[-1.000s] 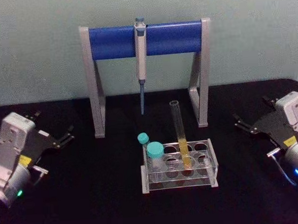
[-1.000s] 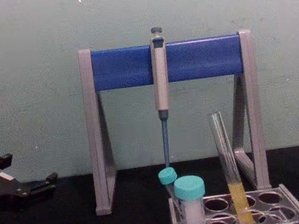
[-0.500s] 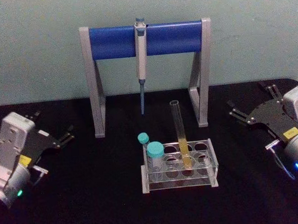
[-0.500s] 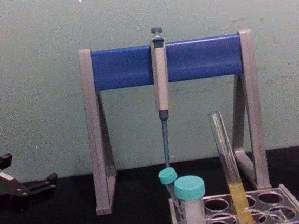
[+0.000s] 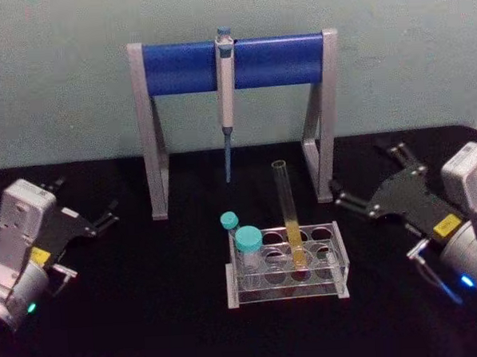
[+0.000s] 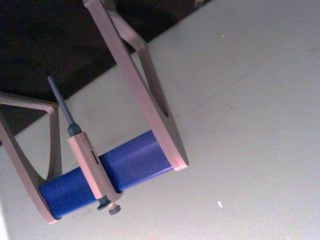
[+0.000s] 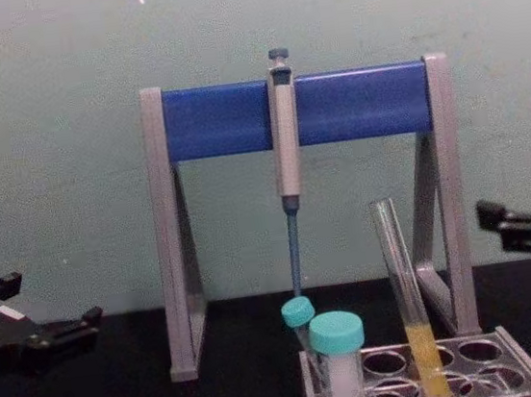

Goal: Pick up the test tube from the test tube rack, shake it, then place it back into the test tube rack.

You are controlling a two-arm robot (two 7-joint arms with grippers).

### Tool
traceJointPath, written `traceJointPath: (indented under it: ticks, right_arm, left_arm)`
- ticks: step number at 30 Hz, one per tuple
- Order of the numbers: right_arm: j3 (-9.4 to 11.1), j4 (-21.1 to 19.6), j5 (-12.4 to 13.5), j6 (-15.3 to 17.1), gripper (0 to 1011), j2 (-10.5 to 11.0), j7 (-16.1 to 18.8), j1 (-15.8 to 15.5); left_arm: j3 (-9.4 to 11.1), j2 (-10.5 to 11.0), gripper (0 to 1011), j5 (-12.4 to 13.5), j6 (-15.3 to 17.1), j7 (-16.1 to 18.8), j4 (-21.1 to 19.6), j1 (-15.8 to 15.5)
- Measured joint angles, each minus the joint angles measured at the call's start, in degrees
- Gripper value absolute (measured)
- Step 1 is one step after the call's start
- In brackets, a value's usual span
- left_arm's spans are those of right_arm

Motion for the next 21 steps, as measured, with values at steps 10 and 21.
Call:
traceJointPath:
  ticks: [10,21]
  right_arm:
    - [-1.4,1.8,4.8,-0.1,1000,-3.0,8.2,1.6]
    - [-1.8,6.2,6.7,2.7,1000,-6.7,12.1,4.8]
  left_arm:
    - [0.0,0.0,1001,0.0,0.0,0.0,0.0,0.0]
    - [0.0,0.0,1001,0.0,0.0,0.0,0.0,0.0]
